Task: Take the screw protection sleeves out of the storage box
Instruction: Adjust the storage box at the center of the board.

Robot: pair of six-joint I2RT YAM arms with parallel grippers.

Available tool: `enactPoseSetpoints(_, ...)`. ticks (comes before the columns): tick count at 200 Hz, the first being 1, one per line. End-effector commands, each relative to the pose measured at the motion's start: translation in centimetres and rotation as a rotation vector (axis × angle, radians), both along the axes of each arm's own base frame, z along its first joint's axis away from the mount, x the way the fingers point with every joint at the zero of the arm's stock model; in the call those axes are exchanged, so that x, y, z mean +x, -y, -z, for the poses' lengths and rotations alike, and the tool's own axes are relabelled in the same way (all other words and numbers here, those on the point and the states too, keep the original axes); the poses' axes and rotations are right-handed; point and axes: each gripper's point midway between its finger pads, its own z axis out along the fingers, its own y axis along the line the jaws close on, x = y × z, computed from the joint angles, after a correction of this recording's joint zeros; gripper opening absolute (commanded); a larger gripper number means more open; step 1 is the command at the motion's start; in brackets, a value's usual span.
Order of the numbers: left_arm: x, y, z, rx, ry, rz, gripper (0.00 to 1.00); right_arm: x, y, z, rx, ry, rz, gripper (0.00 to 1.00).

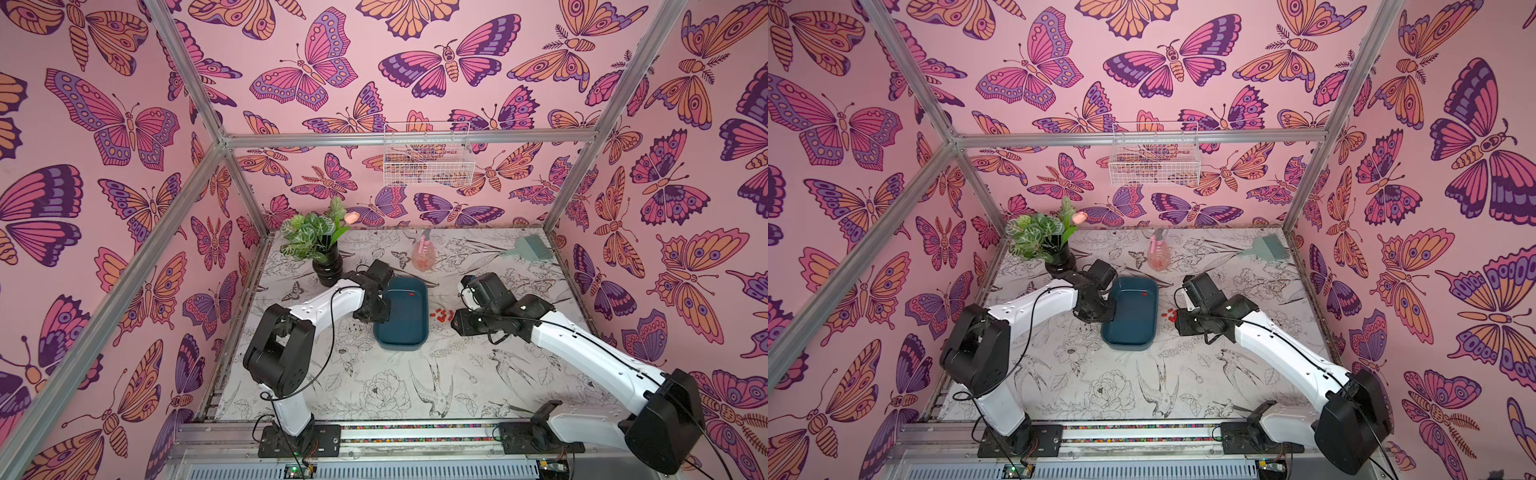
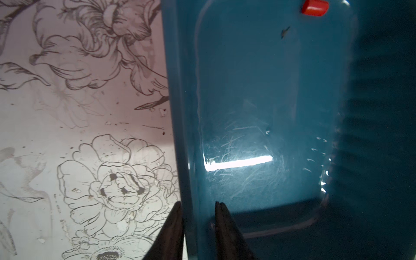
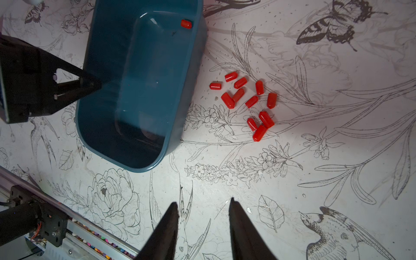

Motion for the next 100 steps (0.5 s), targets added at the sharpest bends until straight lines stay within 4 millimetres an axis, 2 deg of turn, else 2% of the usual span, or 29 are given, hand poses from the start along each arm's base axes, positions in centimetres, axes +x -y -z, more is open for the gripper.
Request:
enactPoseSetpoints(1, -0.8, 0.9, -0.5, -0.037, -0.009, 0.014, 0.29, 0.3, -0.3, -1.1, 0.016, 0.017, 0.005, 0.42)
enactPoseSetpoints(44, -1.2, 0.3, -1.5, -0.030, 0.018, 0.011, 0.33, 0.9, -0.9, -1.8, 0.022, 0.030, -0.004, 0.42)
enactPoseSetpoints(58, -1.0, 0.0, -2.2, -0.023, 0.037, 0.007, 0.40, 1.2, -1.3, -2.2, 0.028, 0.034, -0.015, 0.42)
enactPoseSetpoints(84, -0.4, -0.8, -4.2, -0.022, 0.100, -0.008, 0.60, 2.4, -2.1, -3.5, 0.029, 0.060, -0.026, 0.43)
enactPoseSetpoints(100, 0.1, -1.2, -6.0, -0.024, 0.163, -0.016, 0.63, 3.3, -2.7, -4.0, 0.018, 0.067, -0.031, 0.43)
